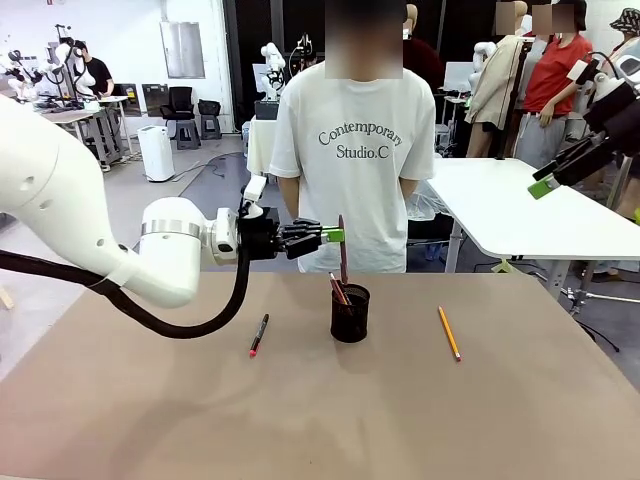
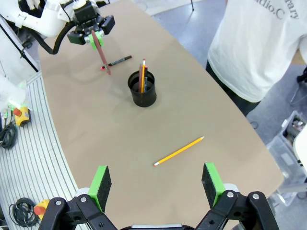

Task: Place the pens into the pen holder.
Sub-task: Pick up a writing instrument from the table and place it into the Pen holder.

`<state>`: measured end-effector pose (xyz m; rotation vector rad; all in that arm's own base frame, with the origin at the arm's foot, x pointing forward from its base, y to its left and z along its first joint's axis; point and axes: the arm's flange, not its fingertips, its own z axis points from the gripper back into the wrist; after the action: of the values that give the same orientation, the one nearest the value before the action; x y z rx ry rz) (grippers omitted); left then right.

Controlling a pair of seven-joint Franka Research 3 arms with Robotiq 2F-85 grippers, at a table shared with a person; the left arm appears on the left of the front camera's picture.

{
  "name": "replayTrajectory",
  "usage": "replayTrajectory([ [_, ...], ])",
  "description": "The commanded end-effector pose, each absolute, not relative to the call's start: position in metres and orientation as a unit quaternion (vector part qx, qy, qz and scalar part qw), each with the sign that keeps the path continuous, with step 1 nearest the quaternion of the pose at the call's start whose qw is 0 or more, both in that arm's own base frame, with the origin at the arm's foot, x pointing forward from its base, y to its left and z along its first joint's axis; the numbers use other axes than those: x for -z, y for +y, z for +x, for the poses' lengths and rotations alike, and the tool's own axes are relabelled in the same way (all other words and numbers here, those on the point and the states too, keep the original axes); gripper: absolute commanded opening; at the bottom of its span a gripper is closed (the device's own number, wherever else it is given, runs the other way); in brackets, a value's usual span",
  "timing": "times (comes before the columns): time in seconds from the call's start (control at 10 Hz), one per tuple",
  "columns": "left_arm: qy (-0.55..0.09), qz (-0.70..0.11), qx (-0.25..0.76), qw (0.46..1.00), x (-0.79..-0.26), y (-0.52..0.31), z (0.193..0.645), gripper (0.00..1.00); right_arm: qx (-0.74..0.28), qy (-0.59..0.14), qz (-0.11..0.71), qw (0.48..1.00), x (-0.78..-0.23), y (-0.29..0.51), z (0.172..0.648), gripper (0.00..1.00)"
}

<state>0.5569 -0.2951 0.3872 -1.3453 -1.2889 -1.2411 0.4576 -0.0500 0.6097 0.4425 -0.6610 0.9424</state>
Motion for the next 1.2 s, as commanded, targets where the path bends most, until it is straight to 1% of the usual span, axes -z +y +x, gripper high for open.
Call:
replayTrajectory([
  [0.0,-0.530,-0.519,0.497,0.450,-0.381,-0.303,0.563,0.00,-0.439,-0.312,0.212,0.815,-0.611,-0.049,0.457,1.00],
  [0.1,-0.545,-0.504,0.492,0.455,-0.373,-0.314,0.573,0.00,-0.439,-0.312,0.212,0.815,-0.611,-0.049,0.457,1.00],
  [0.4,-0.562,-0.490,0.487,0.454,-0.364,-0.326,0.595,0.00,-0.439,-0.312,0.212,0.815,-0.611,-0.049,0.457,1.00],
  [0.7,-0.554,-0.474,0.497,0.471,-0.344,-0.333,0.610,0.00,-0.439,-0.312,0.212,0.815,-0.611,-0.049,0.457,1.00],
  [0.9,-0.547,-0.474,0.503,0.473,-0.336,-0.337,0.612,0.00,-0.439,-0.312,0.212,0.815,-0.611,-0.049,0.457,1.00],
  [1.0,-0.545,-0.476,0.501,0.474,-0.336,-0.338,0.612,0.13,-0.439,-0.312,0.212,0.815,-0.611,-0.049,0.457,1.00],
  [1.1,-0.543,-0.478,0.502,0.474,-0.336,-0.337,0.613,0.33,-0.439,-0.312,0.212,0.815,-0.611,-0.049,0.457,1.00],
])
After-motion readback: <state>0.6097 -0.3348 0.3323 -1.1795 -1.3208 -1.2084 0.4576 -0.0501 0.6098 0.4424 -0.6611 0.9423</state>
